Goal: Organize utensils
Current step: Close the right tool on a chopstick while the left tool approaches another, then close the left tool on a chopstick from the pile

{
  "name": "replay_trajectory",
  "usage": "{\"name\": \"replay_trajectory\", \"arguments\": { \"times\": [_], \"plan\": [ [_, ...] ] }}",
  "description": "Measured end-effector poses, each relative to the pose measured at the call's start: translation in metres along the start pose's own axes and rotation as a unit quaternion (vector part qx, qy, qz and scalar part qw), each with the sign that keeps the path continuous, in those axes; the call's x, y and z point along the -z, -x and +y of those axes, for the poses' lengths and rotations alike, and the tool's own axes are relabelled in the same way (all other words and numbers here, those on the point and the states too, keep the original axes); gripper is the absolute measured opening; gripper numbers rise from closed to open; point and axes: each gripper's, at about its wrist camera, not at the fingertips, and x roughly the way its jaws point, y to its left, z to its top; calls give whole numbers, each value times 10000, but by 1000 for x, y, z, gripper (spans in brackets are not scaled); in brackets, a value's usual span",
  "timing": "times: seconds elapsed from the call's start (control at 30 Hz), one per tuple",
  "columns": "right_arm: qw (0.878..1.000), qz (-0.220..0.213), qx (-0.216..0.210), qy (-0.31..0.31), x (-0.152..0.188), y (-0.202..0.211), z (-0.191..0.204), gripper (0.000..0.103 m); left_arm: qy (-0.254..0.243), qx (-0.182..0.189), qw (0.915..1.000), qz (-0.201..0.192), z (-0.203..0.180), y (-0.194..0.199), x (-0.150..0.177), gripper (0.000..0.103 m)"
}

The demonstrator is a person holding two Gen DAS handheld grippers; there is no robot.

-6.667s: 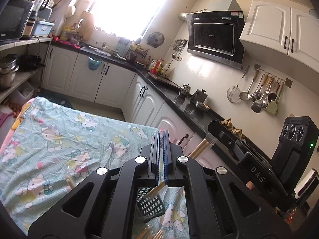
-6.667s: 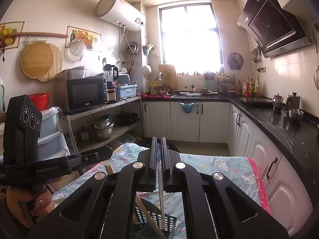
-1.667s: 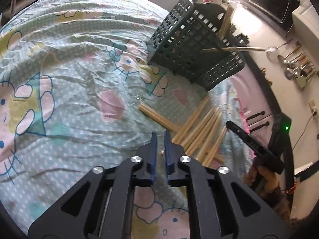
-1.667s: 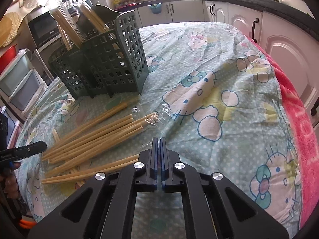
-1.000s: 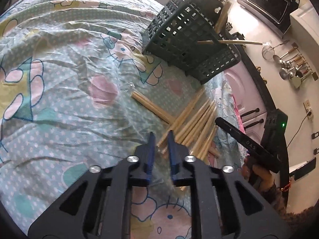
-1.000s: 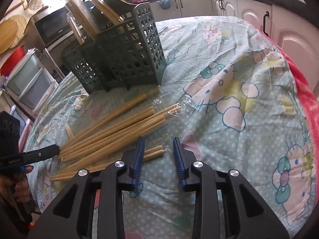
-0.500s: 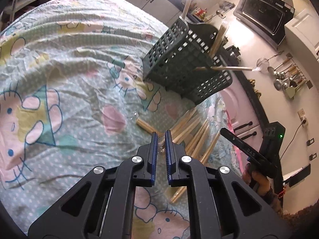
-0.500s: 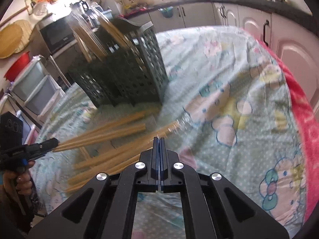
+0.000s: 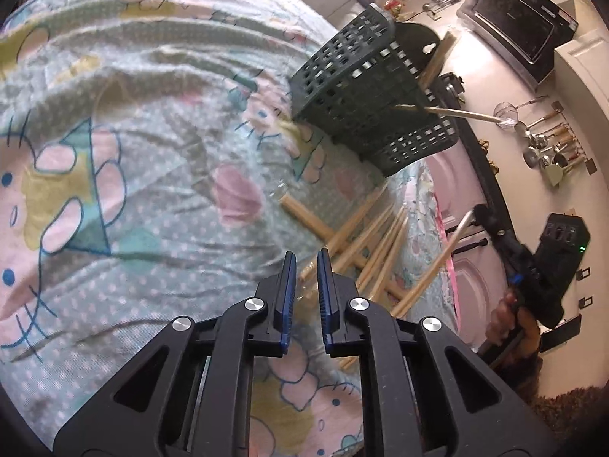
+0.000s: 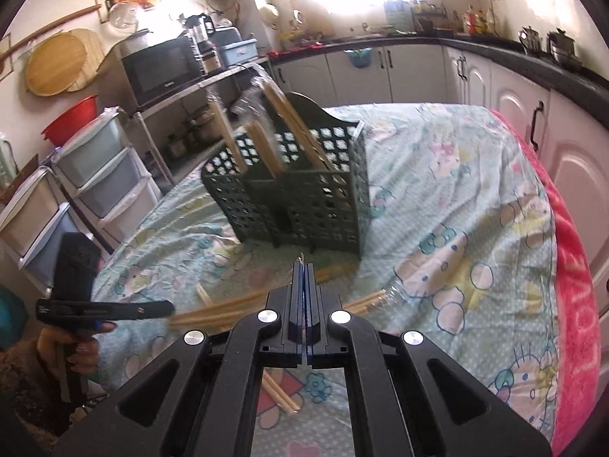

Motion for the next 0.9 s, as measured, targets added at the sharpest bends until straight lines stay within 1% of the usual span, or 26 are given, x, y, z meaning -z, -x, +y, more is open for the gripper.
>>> {"name": "replay_trajectory", "arguments": {
  "times": [0.23,0.33,0.37,0.4,0.43,0.47,0.57,0.7,0.8,0.9],
  "plan": [
    [9997,-147,-170,135,-10,7,11,1,70,8,10000,64,6,1,1,7],
    [9996,-183,-179,124,-11,9,11,1,58,84,9999,95,6,0,0,21],
    [9996,-198,-177,122,-11,10,12,1,42,81,9999,106,5,-1,0,21],
    [9996,-211,-169,116,-11,11,11,1,8,51,9999,118,4,-3,1,21],
    [9996,-234,-155,106,-11,14,11,1,-47,-18,9999,113,2,-3,1,15],
    [9995,-255,-145,97,-11,16,10,1,-59,-17,9999,136,0,-5,0,5],
    [9994,-326,-124,32,-12,24,8,1,-89,21,9998,171,-3,-6,-1,4],
    [9989,-466,7,76,-13,38,8,1,-238,19,9995,206,-11,-5,-5,3],
    [9983,-565,57,98,-15,48,9,1,-312,85,9994,85,-20,4,-9,2],
    [9972,-715,106,204,-21,61,14,1,-503,132,9986,-102,-34,15,-14,2]
  ]
}}
